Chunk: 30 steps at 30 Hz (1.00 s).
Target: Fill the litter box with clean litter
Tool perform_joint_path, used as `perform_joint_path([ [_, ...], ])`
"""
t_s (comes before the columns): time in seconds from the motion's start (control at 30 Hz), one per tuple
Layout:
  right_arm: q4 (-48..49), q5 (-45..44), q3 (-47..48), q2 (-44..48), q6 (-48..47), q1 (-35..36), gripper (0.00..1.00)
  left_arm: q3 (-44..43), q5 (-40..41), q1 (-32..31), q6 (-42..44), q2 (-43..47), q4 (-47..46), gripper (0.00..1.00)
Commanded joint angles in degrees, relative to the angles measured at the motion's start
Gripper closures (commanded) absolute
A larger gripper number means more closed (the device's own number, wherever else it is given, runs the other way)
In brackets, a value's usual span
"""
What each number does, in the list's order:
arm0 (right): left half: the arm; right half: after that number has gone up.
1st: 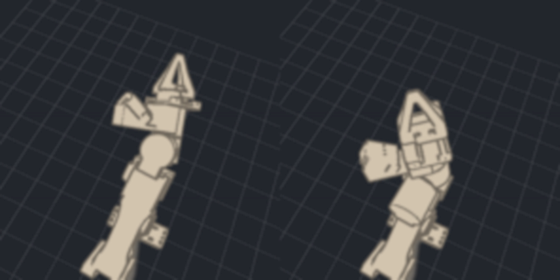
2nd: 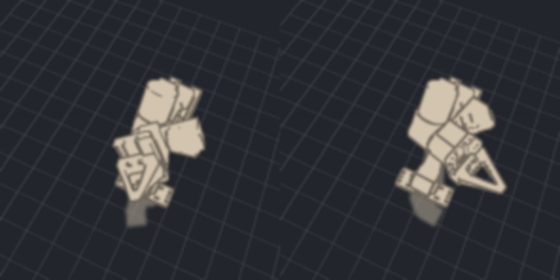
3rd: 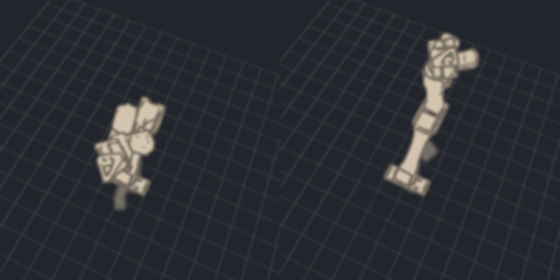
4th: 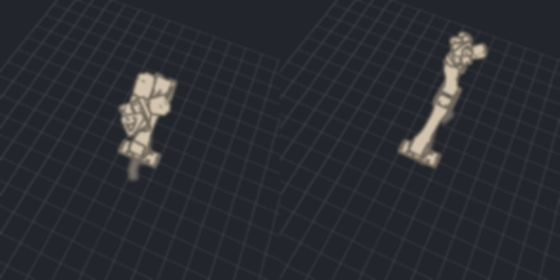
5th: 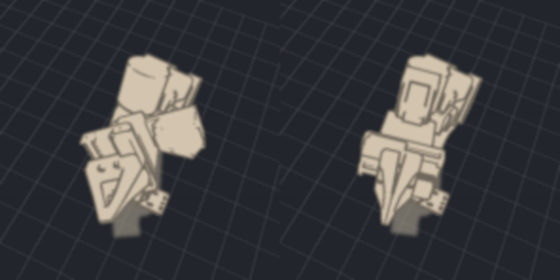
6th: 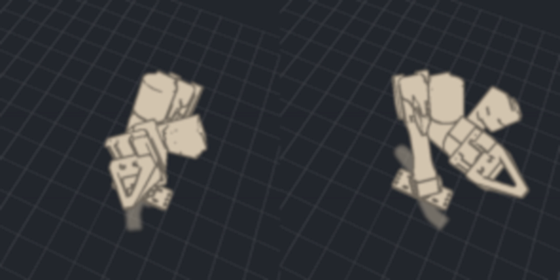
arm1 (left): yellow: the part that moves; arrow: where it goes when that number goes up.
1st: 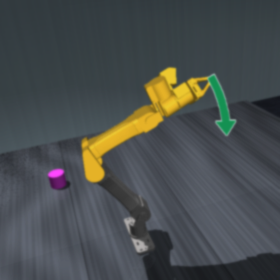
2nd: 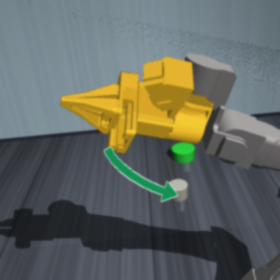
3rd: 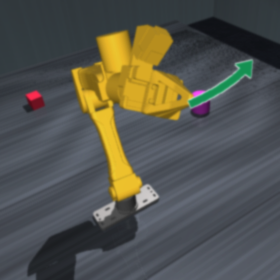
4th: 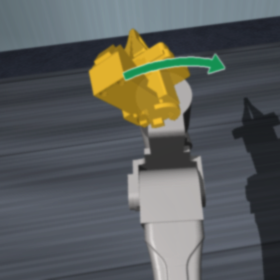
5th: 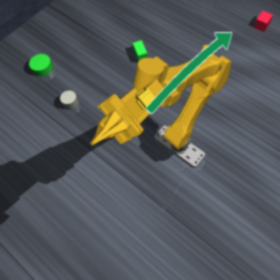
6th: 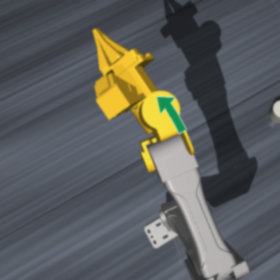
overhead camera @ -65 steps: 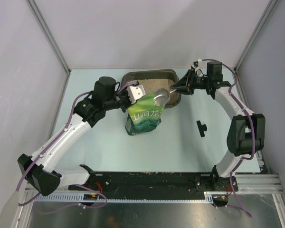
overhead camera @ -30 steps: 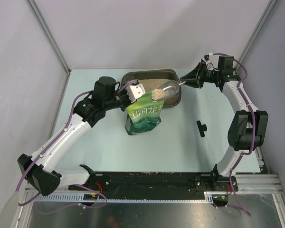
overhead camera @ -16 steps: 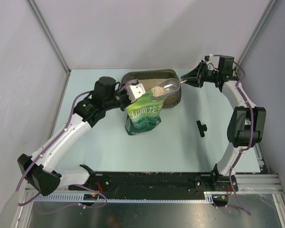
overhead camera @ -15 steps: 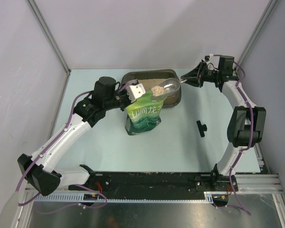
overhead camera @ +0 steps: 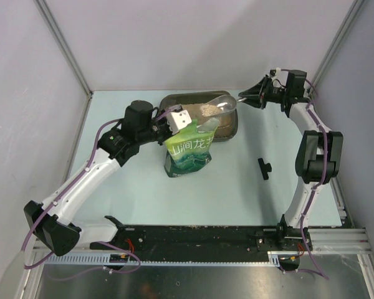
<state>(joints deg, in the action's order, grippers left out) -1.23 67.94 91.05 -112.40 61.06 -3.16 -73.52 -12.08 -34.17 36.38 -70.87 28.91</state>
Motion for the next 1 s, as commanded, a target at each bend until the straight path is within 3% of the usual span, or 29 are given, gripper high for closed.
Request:
perform_joint_path([
  [0.0,4.2,1.1,6.8,-3.3,2.7,-0.8,1.00,-0.8,2.2,-0.1,1.2,0.2,1.3,1.00],
  [0.23,3.9,-3.2,13.5,-10.8,-0.8,-3.3,1.00,-1.2,4.1,-0.1,3.2,0.4,2.6,1.00],
  [0.43,-2.2,-8.0,20.8,-14.9,-8.6,-4.0,1.00,-2.1,4.2,-0.1,3.0,0.0,3.6,1.00],
  [0.77,-17.7,-19.4,28.5,-14.6,-26.2,-3.0,1.00,-2.3,2.6,0.0,2.9,0.2,4.5,1.00],
  [0.97,-21.6,-26.0,28.4,-12.1,-32.0,0.2,1.00,-3.2,-0.3,0.0,1.3,0.6,4.4,1.00],
])
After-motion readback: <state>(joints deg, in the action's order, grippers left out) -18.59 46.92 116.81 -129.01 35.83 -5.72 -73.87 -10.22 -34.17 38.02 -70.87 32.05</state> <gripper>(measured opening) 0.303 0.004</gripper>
